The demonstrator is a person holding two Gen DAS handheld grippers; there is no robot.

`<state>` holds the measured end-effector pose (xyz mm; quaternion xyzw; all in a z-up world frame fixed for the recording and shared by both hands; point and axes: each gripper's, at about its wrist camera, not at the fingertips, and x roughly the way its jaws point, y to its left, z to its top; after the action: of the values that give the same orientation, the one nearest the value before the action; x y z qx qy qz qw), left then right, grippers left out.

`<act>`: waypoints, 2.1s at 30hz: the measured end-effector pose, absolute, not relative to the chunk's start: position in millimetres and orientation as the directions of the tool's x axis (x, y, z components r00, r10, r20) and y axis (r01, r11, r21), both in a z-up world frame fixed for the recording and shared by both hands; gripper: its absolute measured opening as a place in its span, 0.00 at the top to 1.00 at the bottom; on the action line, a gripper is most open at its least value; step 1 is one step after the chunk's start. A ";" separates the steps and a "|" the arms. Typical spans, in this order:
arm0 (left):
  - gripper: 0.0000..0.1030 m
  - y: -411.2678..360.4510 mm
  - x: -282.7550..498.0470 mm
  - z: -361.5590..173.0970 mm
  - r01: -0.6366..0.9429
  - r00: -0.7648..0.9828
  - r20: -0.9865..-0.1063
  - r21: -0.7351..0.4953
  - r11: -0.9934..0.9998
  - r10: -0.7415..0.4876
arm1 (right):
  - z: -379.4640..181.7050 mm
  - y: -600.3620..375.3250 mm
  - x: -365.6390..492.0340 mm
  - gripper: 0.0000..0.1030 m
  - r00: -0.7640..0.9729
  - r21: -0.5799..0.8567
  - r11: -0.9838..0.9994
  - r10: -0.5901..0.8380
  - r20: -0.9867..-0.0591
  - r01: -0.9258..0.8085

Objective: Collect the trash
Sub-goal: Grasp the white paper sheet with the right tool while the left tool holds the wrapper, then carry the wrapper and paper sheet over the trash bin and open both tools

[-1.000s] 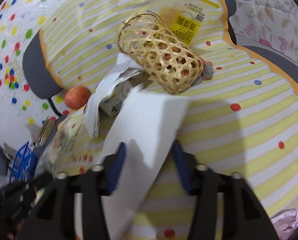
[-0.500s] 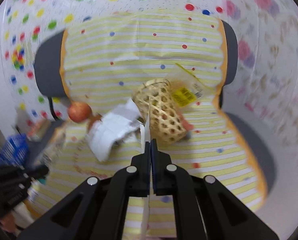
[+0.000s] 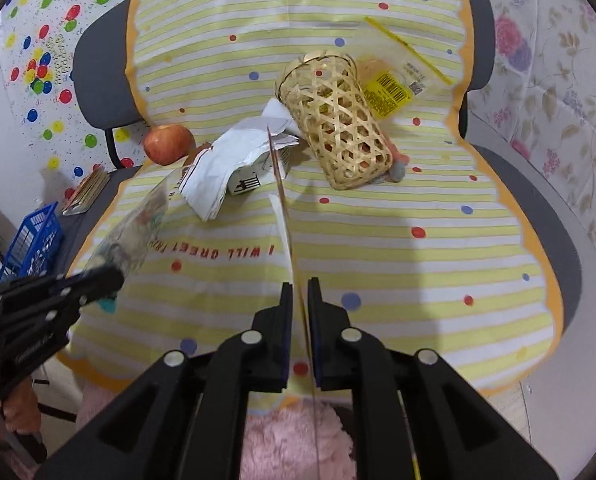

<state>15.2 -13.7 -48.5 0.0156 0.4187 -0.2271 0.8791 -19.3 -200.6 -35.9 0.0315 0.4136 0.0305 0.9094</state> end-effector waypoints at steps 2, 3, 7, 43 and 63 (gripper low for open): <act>0.93 -16.0 13.9 -47.1 0.421 0.550 -0.742 -0.152 0.894 -0.384 | -30.0 -202.5 -27.7 0.92 0.668 0.067 0.998 0.059 -0.742 -0.014; 0.93 -17.3 13.1 -46.9 0.424 0.552 -0.741 -0.145 0.894 -0.382 | -28.4 -203.6 -30.0 0.92 0.673 0.060 0.998 0.047 -0.738 -0.004; 0.93 -22.0 8.8 -48.3 0.439 0.535 -0.749 -0.151 0.886 -0.392 | -26.5 -210.1 -38.7 0.98 0.687 0.060 0.998 0.045 -0.725 -0.002; 0.93 -174.4 -129.8 -47.6 0.842 0.286 -0.667 -0.168 0.513 -0.688 | -7.2 -305.6 -265.8 0.98 0.712 0.089 0.863 -0.346 -0.611 0.496; 0.80 -261.0 -188.6 -108.5 0.924 0.013 -0.806 -0.217 0.315 -0.592 | -94.1 -347.2 -327.1 0.98 0.525 0.094 0.744 -0.371 -0.766 0.662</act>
<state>-188.6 -261.0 -108.5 0.1913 0.4335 -0.5530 0.6854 -327.1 -347.2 -94.1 0.1907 0.3815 -0.3031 0.8522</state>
